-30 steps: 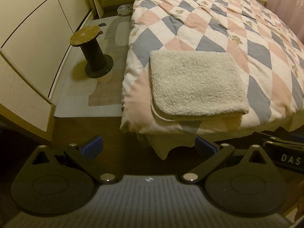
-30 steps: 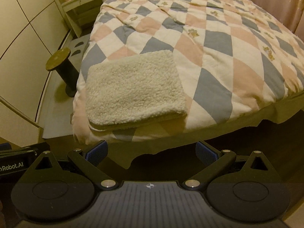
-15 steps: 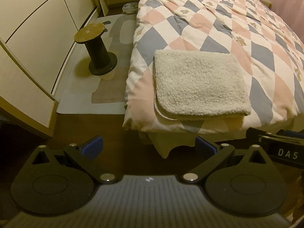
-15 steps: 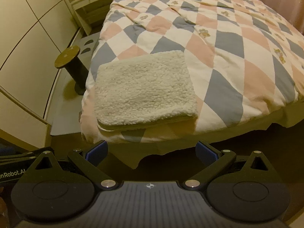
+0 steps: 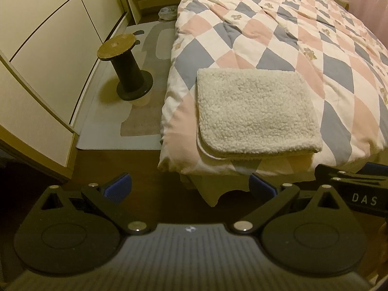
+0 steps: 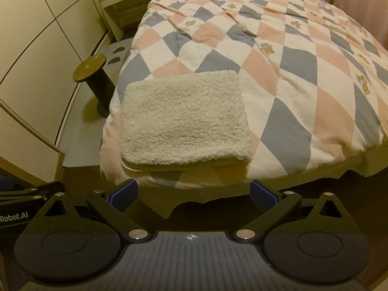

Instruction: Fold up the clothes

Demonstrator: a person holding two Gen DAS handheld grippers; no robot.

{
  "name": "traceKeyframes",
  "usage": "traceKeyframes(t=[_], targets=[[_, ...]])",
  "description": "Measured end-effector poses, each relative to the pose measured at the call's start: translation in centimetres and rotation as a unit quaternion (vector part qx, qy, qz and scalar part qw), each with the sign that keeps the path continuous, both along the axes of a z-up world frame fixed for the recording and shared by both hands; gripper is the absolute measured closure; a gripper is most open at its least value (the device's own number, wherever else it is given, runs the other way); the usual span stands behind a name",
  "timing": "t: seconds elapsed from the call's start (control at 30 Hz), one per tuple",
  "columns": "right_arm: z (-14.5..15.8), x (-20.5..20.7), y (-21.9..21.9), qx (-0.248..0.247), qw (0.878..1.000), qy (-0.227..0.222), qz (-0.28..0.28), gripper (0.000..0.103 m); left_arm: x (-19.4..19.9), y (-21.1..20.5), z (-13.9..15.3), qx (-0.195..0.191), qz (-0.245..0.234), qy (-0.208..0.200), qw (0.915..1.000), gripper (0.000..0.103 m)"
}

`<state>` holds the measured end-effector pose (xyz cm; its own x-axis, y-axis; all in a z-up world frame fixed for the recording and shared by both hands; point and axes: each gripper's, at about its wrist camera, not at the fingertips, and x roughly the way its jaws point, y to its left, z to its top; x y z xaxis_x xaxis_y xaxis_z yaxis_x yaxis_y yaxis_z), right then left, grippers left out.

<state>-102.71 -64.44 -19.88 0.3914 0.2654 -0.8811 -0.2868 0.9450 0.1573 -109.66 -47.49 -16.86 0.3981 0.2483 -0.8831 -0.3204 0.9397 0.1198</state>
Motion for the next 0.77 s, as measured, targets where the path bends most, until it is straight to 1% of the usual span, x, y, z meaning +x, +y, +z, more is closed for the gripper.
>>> traceKeyframes(t=[0.27,0.57,0.77], targets=[[-0.6,0.2,-1.2,-0.006,1.0,0.009,-0.003,0.002,0.6,-0.7,-0.3,-0.005,-0.007,0.001,1.0,0.001],[-0.6,0.8,-2.2,-0.011,1.0,0.007,-0.008,0.002,1.9,-1.4,-0.5,-0.018,-0.016,0.0,0.9997,0.001],[-0.5,1.7,-2.8,-0.013,1.0,0.004,-0.014,0.002,2.9,-2.0,-0.6,-0.021,-0.025,-0.01,0.9994,0.001]])
